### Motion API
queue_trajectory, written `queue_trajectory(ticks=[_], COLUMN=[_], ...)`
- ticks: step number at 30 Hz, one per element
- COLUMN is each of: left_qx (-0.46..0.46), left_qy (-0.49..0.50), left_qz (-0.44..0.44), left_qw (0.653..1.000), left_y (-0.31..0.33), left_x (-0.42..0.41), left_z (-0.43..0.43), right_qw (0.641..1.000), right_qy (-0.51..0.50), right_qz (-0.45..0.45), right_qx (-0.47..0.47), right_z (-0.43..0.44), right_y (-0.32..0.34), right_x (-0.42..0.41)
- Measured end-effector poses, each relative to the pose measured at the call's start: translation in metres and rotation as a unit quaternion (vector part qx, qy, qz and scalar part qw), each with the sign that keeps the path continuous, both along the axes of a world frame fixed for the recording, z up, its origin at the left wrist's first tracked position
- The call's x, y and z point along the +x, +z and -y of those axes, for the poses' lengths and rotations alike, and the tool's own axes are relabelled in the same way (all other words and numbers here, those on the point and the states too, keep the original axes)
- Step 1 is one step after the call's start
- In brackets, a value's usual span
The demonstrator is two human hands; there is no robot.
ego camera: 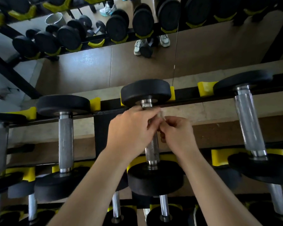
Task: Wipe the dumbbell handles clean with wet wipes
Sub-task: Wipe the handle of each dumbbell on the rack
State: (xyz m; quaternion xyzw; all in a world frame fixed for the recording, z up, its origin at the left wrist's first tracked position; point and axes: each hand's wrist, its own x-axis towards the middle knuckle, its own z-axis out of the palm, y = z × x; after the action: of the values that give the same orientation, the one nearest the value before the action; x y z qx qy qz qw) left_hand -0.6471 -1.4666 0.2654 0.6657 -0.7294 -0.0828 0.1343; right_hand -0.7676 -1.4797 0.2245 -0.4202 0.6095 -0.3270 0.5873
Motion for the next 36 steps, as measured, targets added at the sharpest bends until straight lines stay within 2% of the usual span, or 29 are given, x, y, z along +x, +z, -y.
queue_trajectory(ticks=[3, 4, 5, 7, 10, 13, 15, 18, 22, 27, 29, 31, 34, 36], left_qx=[0.001, 0.003, 0.011, 0.026, 0.016, 0.027, 0.033, 0.044, 0.052, 0.051, 0.051, 0.057, 0.071, 0.074], left_qy=[-0.032, -0.05, -0.059, -0.044, 0.039, 0.104, 0.118, 0.13, 0.137, 0.164, 0.18, 0.182, 0.174, 0.166], left_qz=[0.151, 0.167, 0.156, 0.076, -0.054, -0.115, -0.122, -0.152, -0.171, -0.175, -0.184, -0.193, -0.193, -0.192], left_qw=[0.988, 0.985, 0.986, 0.996, 0.998, 0.988, 0.985, 0.979, 0.974, 0.97, 0.965, 0.962, 0.963, 0.964], left_y=[0.016, 0.02, 0.021, 0.021, 0.011, 0.005, 0.004, 0.004, 0.004, 0.003, 0.003, 0.005, 0.008, 0.009], left_x=[-0.005, -0.004, -0.003, 0.001, 0.002, -0.004, -0.007, -0.006, -0.007, -0.009, -0.01, -0.013, -0.016, -0.018], left_z=[0.012, 0.015, 0.018, 0.018, 0.004, -0.014, -0.025, -0.04, -0.048, -0.051, -0.054, -0.054, -0.051, -0.05], right_qw=[0.997, 0.995, 0.995, 0.993, 0.989, 0.982, 0.978, 0.984, 0.977, 0.964, 0.946, 0.944, 0.963, 0.979], right_qy=[0.04, 0.043, 0.042, 0.042, 0.075, 0.109, 0.098, 0.036, 0.022, 0.164, 0.244, 0.272, 0.183, 0.133], right_qz=[0.072, 0.085, 0.083, 0.065, 0.039, -0.003, -0.011, 0.0, -0.05, -0.071, -0.094, -0.081, -0.063, -0.023], right_qx=[0.01, -0.012, -0.041, -0.092, -0.118, -0.157, -0.182, -0.173, -0.205, -0.197, -0.191, -0.17, -0.185, -0.156], right_z=[0.004, 0.008, 0.012, 0.015, 0.004, -0.014, -0.02, -0.011, 0.009, -0.035, -0.033, -0.02, -0.001, -0.002], right_y=[0.004, 0.004, 0.005, 0.006, 0.004, 0.001, 0.003, 0.002, -0.001, -0.006, -0.003, 0.003, 0.006, 0.003], right_x=[-0.008, -0.009, -0.01, -0.011, -0.016, -0.023, -0.024, -0.015, -0.007, -0.032, -0.041, -0.044, -0.036, -0.032])
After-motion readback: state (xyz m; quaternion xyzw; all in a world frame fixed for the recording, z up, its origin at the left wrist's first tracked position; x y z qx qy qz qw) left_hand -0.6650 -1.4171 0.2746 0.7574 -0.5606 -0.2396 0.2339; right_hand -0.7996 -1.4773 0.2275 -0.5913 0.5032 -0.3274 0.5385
